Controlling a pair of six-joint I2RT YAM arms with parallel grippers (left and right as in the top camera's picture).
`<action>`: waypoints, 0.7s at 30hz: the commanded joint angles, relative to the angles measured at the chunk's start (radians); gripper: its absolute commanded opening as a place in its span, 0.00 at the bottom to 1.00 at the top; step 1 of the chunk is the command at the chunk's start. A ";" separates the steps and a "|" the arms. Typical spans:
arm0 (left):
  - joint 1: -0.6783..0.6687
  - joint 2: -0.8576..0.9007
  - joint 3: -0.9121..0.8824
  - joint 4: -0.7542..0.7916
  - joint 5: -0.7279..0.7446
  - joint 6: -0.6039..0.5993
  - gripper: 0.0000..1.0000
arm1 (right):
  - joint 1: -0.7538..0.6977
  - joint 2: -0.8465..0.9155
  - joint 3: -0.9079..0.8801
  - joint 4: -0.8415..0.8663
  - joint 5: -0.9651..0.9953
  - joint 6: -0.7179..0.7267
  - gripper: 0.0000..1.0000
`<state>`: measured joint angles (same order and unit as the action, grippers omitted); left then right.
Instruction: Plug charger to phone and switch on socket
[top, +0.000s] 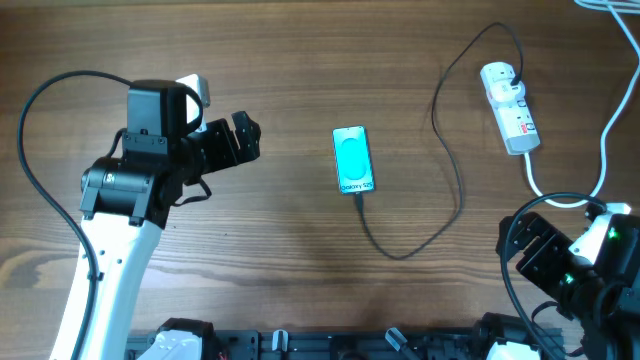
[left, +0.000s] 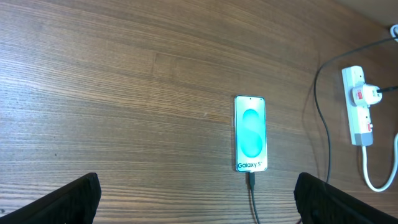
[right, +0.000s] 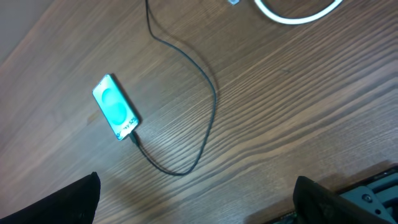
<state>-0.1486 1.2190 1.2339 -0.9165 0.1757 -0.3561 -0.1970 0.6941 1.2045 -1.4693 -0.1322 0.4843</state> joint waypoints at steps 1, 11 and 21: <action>0.006 0.004 -0.004 0.002 -0.013 0.012 1.00 | 0.005 -0.027 -0.004 0.021 0.072 -0.010 1.00; 0.006 0.004 -0.004 0.002 -0.013 0.012 1.00 | 0.025 -0.134 -0.108 0.345 -0.018 -0.091 1.00; 0.006 0.004 -0.004 0.002 -0.013 0.012 1.00 | 0.182 -0.366 -0.482 0.775 -0.081 -0.126 1.00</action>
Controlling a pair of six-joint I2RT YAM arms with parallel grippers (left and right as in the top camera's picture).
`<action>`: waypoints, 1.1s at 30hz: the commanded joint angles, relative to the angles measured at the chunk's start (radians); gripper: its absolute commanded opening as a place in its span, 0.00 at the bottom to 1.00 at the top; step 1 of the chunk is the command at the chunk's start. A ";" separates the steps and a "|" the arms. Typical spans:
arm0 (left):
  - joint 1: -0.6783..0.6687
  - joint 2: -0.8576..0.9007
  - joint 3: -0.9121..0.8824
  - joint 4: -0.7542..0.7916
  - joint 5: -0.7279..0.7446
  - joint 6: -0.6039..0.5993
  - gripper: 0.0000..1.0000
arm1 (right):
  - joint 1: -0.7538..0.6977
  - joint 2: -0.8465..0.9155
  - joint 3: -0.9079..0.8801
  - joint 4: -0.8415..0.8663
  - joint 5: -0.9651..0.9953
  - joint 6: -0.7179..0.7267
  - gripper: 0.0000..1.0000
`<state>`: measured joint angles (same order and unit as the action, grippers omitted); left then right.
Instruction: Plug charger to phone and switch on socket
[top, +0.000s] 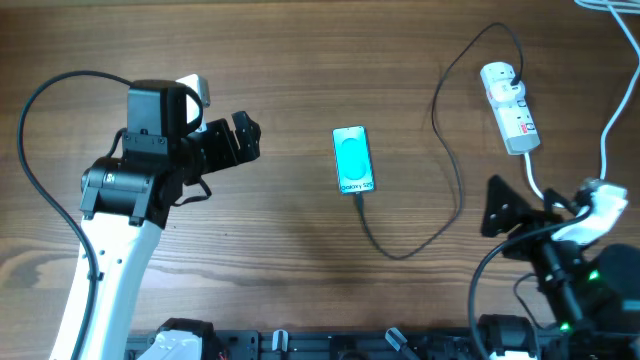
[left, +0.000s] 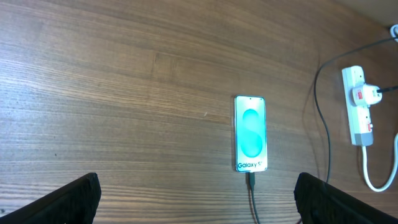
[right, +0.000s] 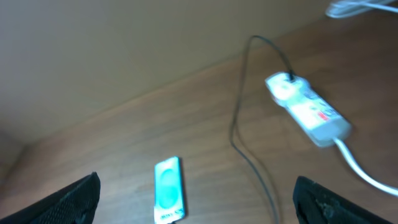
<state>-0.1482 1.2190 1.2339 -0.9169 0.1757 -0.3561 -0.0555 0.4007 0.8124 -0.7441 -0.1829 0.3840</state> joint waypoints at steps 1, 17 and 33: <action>0.005 0.004 -0.004 0.003 -0.013 0.012 1.00 | 0.058 -0.107 -0.141 0.084 -0.031 -0.032 1.00; 0.005 0.004 -0.004 0.003 -0.013 0.012 1.00 | 0.102 -0.290 -0.479 0.484 -0.115 -0.201 1.00; 0.005 0.004 -0.004 0.003 -0.013 0.012 1.00 | 0.116 -0.392 -0.676 0.721 -0.111 -0.223 1.00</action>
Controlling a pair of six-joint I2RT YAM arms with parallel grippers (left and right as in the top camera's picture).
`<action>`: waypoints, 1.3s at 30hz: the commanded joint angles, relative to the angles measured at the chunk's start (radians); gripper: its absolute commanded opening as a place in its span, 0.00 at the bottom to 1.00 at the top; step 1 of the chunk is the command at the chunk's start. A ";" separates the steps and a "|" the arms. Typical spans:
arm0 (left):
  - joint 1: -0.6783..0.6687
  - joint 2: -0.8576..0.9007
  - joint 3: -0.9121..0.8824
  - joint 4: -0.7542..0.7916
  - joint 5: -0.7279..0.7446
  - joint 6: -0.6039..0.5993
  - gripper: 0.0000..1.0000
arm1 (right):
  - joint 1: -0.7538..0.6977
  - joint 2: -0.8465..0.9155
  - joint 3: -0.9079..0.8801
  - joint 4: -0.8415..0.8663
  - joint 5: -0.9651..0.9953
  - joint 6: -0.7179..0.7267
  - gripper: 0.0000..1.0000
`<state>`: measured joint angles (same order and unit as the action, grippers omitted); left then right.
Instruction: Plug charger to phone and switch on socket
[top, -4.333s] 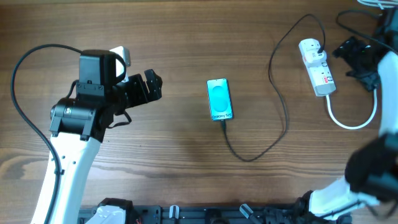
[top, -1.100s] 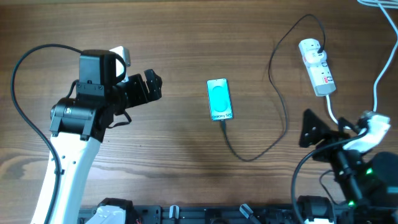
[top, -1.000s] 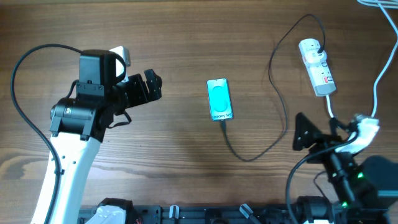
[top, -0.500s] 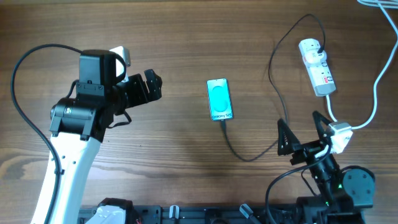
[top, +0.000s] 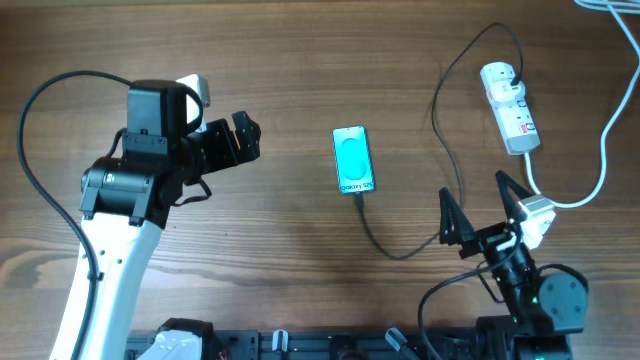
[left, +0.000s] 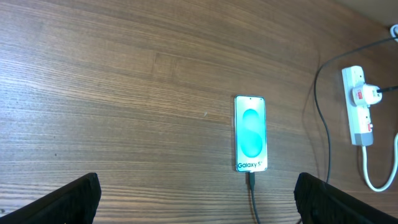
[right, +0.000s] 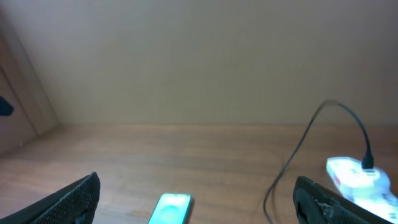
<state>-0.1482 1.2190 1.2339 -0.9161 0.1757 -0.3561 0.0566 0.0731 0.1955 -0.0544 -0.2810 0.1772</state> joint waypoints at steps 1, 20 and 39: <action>0.005 0.004 -0.004 0.002 -0.013 0.012 1.00 | 0.004 -0.070 -0.078 0.053 -0.013 -0.013 1.00; 0.005 0.004 -0.004 0.002 -0.013 0.012 1.00 | 0.002 -0.070 -0.191 0.130 0.082 -0.020 1.00; 0.005 0.004 -0.004 0.002 -0.013 0.012 1.00 | -0.007 -0.070 -0.190 0.050 0.208 -0.159 1.00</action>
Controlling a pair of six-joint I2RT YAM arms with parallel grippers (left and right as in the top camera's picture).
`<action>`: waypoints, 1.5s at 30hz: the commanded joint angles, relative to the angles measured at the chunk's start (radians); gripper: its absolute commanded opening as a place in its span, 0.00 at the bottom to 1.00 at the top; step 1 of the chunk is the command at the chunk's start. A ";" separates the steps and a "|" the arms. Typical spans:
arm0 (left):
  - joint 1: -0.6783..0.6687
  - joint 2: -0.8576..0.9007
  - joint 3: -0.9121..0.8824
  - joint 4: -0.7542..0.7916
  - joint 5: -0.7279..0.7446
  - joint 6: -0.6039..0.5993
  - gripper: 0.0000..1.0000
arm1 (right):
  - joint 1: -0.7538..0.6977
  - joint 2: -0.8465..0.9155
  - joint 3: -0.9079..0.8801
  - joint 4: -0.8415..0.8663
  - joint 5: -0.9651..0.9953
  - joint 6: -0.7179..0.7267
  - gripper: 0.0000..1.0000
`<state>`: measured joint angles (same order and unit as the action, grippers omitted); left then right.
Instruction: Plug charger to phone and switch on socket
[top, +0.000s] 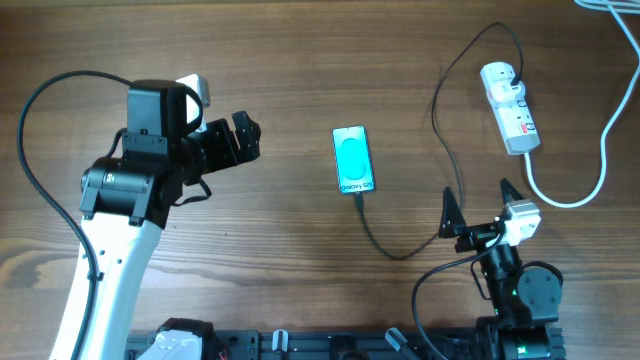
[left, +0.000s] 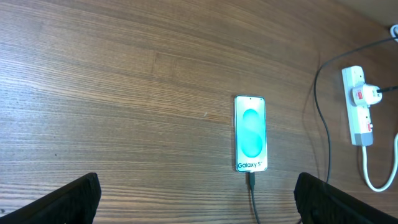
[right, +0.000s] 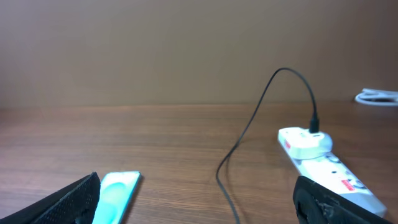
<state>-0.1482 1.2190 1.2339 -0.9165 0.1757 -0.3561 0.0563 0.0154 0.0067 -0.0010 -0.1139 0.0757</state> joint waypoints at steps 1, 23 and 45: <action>0.005 0.004 -0.004 0.002 -0.013 0.012 1.00 | -0.012 -0.012 -0.001 -0.003 0.043 -0.057 1.00; 0.005 0.004 -0.004 0.002 -0.013 0.012 1.00 | -0.050 -0.012 -0.001 -0.004 0.047 -0.129 1.00; 0.005 0.004 -0.004 0.002 -0.013 0.012 1.00 | -0.050 -0.012 -0.001 -0.004 0.054 -0.092 1.00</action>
<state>-0.1486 1.2190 1.2339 -0.9165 0.1757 -0.3561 0.0113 0.0154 0.0067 -0.0036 -0.0769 -0.0277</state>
